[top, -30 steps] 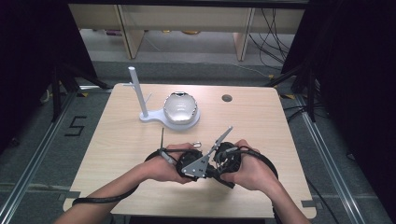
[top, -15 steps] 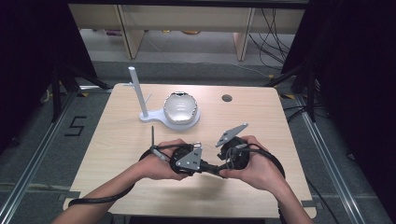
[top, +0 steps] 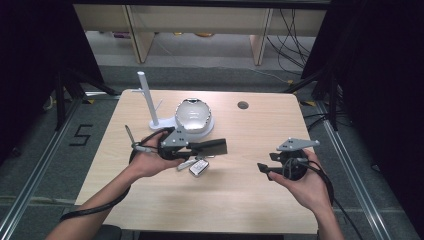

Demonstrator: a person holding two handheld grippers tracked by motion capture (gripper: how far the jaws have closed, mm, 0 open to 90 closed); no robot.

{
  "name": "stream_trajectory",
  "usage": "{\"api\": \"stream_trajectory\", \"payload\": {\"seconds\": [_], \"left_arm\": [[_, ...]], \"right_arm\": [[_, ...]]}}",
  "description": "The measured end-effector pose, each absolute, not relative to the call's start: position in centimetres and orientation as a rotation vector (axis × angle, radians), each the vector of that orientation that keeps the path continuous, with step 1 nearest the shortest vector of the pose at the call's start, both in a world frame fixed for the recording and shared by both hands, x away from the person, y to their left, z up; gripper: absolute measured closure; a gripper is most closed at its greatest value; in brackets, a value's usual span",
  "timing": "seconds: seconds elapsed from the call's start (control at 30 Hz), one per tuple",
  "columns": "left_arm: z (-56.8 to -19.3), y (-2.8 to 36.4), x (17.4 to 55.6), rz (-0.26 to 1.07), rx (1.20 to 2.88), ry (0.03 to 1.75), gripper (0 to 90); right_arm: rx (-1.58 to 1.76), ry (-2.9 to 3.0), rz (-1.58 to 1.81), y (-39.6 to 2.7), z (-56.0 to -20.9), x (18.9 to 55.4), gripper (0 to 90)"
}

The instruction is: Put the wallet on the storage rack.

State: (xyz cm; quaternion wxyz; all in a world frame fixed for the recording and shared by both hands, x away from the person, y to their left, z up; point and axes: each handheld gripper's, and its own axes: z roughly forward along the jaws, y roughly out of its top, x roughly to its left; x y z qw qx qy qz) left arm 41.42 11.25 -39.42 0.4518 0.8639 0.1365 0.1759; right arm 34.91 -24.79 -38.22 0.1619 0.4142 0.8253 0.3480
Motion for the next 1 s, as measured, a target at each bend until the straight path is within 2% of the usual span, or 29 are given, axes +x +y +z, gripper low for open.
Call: {"api": "stream_trajectory", "payload": {"seconds": [0.57,1.0], "left_arm": [[-37.8,14.3,44.2,0.615,2.05,0.469,76.5],[-37.1,15.0,47.4,0.707,2.057,0.5,76.5]], "right_arm": [[1.356,2.187,1.037,-27.5,-45.2,36.0,43.3],[1.405,2.118,1.094,-27.7,-47.5,36.1,43.6]]}}
